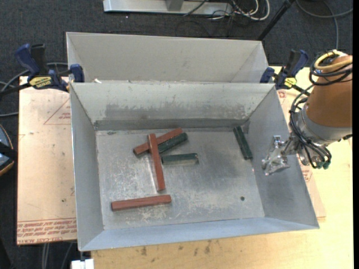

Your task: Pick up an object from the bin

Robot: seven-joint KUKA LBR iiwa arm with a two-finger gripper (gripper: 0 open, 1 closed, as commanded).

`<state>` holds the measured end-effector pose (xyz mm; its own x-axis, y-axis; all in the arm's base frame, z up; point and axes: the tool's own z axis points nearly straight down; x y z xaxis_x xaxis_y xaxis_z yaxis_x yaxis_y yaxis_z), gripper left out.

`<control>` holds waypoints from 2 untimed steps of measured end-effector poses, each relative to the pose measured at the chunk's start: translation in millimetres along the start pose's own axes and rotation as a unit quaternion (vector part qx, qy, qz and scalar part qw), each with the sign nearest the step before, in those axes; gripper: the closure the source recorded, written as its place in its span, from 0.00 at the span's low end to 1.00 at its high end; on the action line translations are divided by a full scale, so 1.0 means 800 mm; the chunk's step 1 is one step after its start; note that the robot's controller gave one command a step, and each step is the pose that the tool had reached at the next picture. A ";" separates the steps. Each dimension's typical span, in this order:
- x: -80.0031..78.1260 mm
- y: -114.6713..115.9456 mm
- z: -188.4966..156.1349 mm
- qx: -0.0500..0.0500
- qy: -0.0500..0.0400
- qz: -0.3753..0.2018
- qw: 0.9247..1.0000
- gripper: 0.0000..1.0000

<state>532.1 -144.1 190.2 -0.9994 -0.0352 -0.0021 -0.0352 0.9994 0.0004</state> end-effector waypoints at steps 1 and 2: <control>-0.036 -0.007 0.047 0.000 0.000 0.019 1.000 0.00; -0.036 -0.007 0.047 0.000 0.000 0.019 1.000 0.00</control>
Offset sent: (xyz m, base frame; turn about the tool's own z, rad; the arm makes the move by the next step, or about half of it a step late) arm 0.0000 0.0000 0.0000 0.0000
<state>561.4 -149.0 153.1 -1.0000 0.0035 -0.0028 0.0035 1.0000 0.0004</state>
